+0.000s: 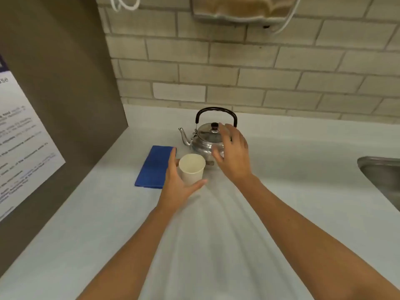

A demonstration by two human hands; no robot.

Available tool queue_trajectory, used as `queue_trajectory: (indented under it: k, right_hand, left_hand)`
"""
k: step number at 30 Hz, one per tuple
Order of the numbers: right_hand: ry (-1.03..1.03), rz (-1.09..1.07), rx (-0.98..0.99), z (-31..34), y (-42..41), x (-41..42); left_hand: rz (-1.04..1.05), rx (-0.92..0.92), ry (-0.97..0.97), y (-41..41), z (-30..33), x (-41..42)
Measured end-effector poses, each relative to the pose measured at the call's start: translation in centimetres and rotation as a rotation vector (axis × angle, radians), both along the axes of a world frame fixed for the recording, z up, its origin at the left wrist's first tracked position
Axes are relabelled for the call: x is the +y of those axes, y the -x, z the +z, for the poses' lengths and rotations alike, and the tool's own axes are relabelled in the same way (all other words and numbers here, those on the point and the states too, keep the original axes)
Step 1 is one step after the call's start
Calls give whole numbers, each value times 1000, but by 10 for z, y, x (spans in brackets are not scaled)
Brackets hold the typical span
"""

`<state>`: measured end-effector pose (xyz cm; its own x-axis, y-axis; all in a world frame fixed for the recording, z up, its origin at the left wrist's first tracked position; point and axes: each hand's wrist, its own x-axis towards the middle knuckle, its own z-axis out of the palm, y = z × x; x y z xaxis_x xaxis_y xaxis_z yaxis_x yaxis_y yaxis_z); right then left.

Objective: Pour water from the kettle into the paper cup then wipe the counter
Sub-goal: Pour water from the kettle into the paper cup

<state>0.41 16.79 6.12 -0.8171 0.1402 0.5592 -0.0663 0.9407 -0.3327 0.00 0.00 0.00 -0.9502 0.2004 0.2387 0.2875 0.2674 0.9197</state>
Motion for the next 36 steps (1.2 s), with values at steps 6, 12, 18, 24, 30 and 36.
queue_trajectory:
  k: [6, 12, 18, 24, 30, 36]
  right_hand:
    - [-46, 41, -28, 30, 60, 18]
    - [-86, 107, -173, 54, 109, 32]
    - [-83, 190, -330, 60, 138, 40]
    - [-21, 298, -311, 63, 134, 48]
    - [61, 285, -210, 63, 111, 62]
    - [-40, 312, -168, 93, 72, 80]
  left_hand:
    - [24, -129, -142, 4, -24, 5]
    - [28, -97, -56, 12, -30, 7]
    - [48, -81, -59, 12, -36, 9]
    - [63, -81, -55, 13, -38, 9]
    - [41, -75, -60, 11, -39, 8]
    - [21, -78, -66, 9, -37, 10]
